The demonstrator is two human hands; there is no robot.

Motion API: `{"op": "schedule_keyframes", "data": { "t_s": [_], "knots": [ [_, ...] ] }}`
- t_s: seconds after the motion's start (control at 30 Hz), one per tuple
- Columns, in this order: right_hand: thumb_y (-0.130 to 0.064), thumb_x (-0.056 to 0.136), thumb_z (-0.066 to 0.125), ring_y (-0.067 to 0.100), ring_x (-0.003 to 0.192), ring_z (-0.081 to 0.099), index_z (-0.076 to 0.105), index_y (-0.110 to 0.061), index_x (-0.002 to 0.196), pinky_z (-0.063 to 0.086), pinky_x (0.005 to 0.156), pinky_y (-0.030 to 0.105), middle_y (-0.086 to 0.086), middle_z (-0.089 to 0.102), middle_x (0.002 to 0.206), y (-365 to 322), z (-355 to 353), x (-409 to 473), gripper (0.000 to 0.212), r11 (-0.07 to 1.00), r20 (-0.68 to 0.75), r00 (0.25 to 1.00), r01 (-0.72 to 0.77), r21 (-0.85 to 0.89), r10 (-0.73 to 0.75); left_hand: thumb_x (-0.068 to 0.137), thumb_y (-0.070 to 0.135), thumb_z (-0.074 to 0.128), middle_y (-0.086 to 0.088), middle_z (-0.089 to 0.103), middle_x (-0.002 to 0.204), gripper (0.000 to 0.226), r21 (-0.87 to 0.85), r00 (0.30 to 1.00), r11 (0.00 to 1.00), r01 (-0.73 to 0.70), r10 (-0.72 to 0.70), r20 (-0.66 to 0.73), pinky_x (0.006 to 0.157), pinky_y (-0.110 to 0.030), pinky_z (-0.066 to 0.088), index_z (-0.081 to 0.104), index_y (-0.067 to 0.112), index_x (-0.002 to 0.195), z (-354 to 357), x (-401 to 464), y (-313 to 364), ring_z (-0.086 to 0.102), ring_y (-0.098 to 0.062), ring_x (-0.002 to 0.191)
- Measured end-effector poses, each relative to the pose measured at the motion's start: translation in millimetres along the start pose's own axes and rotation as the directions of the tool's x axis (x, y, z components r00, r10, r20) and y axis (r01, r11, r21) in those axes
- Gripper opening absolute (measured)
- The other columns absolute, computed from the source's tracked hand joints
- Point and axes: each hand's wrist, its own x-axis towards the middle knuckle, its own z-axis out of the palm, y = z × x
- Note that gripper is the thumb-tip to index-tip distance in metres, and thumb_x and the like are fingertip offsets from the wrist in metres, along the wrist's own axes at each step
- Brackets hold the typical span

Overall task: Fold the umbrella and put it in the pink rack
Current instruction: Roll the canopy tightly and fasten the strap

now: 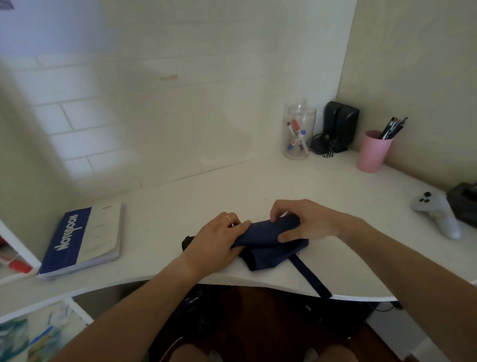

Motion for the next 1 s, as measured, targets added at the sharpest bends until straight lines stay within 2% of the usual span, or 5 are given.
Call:
{"op": "schedule_keyframes", "data": {
  "t_s": [0.13,0.33,0.63,0.83,1.0],
  "knots": [
    [-0.030,0.077,0.080,0.018,0.088,0.068,0.053,-0.036,0.101,0.057,0.079,0.039,-0.010,0.073,0.098,5.5,4.9,-6.5,0.037,0.999,-0.044,0.999,0.013,0.053,-0.011,0.084,0.025,0.069,-0.009,0.065,0.111,0.052,0.126,0.997,0.992,-0.025,0.034,-0.072,0.076,-0.043,0.053,0.061,0.013,0.135,3.2,-4.9,6.2,0.060,-0.028,0.094],
    [-0.029,0.076,0.079,0.016,0.074,0.059,0.045,-0.031,0.101,0.047,0.068,0.030,-0.007,0.068,0.091,3.4,26.7,-11.7,0.042,0.975,-0.226,0.969,0.053,-0.215,-0.102,0.089,0.051,0.061,0.002,0.067,0.119,0.049,-0.266,0.967,0.933,0.242,-0.209,0.147,0.091,-0.036,0.050,0.056,0.028,0.131,-17.5,4.7,8.8,0.063,-0.019,0.105],
    [-0.039,0.076,0.079,0.010,0.099,0.065,0.067,-0.029,0.117,0.052,0.086,0.029,-0.010,0.072,0.110,8.2,13.5,-20.8,0.044,0.989,-0.177,0.984,-0.045,-0.144,0.019,0.082,0.030,0.075,-0.001,0.060,0.103,0.035,-0.127,0.989,0.989,0.079,-0.094,-0.116,0.074,-0.038,0.055,0.063,0.017,0.112,-4.4,-6.1,24.4,0.060,-0.020,0.090],
    [-0.031,0.070,0.079,0.014,0.084,0.064,0.072,-0.027,0.099,0.054,0.077,0.034,-0.008,0.069,0.090,7.7,35.8,-28.8,0.030,0.986,-0.360,0.933,-0.043,-0.160,-0.017,0.072,0.076,0.066,0.009,0.052,0.114,0.070,-0.142,0.881,0.944,0.298,-0.215,0.422,0.090,-0.037,0.051,0.056,0.034,0.127,-18.8,34.4,27.4,0.055,-0.010,0.103],
    [-0.031,0.068,0.085,0.010,0.095,0.060,0.064,-0.029,0.115,0.054,0.086,0.032,-0.007,0.064,0.103,12.4,56.0,-39.3,0.052,0.989,-0.475,0.868,-0.140,0.044,0.143,0.088,0.062,0.059,0.003,0.056,0.105,0.044,-0.106,0.948,0.982,0.157,-0.119,0.296,0.082,-0.039,0.052,0.054,0.023,0.109,1.5,30.2,33.6,0.055,-0.017,0.100]
  ]
}}
